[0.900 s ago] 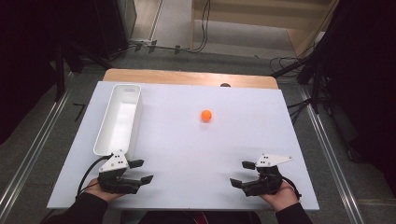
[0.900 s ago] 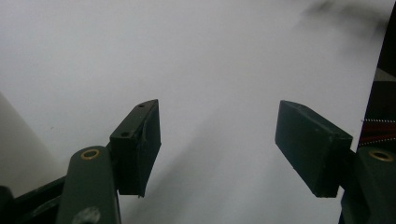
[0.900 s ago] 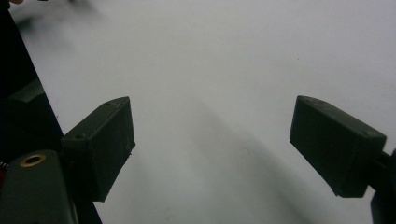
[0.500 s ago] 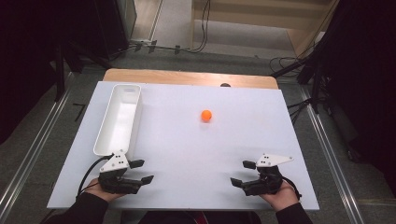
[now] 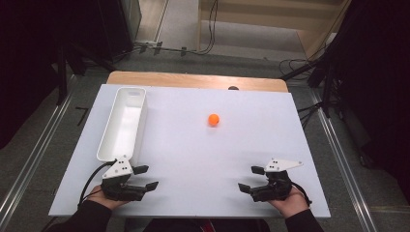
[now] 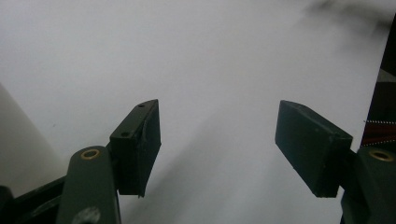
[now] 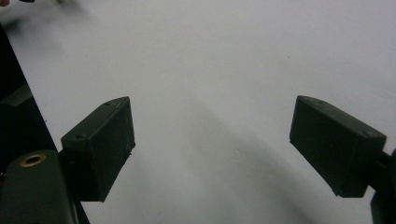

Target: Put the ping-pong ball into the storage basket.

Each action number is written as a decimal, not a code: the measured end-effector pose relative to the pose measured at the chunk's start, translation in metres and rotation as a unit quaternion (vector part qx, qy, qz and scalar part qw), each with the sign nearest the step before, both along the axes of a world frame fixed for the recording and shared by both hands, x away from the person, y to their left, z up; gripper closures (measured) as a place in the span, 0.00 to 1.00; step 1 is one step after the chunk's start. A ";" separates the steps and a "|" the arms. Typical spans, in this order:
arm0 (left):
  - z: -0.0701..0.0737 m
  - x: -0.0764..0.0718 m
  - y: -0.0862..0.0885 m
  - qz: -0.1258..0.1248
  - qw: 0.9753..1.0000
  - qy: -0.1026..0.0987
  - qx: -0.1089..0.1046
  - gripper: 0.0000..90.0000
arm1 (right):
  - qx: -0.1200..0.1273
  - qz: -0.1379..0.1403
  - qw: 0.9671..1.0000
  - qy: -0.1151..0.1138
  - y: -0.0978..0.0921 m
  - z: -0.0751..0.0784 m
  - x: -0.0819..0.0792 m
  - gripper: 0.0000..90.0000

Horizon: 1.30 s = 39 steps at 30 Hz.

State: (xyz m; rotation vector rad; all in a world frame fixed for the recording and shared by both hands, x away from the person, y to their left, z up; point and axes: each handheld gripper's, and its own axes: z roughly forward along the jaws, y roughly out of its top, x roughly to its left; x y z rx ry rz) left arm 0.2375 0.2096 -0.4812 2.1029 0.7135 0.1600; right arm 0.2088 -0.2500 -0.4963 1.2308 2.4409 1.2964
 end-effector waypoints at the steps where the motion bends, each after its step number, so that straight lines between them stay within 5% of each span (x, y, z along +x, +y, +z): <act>1: 0.000 0.000 0.000 0.000 1.000 0.000 0.000 0.35 | 0.000 0.000 1.000 0.000 0.000 0.000 0.000 0.14; 24: 0.001 0.000 -0.002 -0.004 1.000 -0.003 0.001 0.35 | -0.002 0.001 1.000 0.002 0.000 0.000 0.000 0.14; 39: 0.008 -0.002 -0.018 -0.028 0.999 -0.009 -0.012 0.21 | -0.003 0.000 1.000 0.000 0.000 0.000 -0.001 0.14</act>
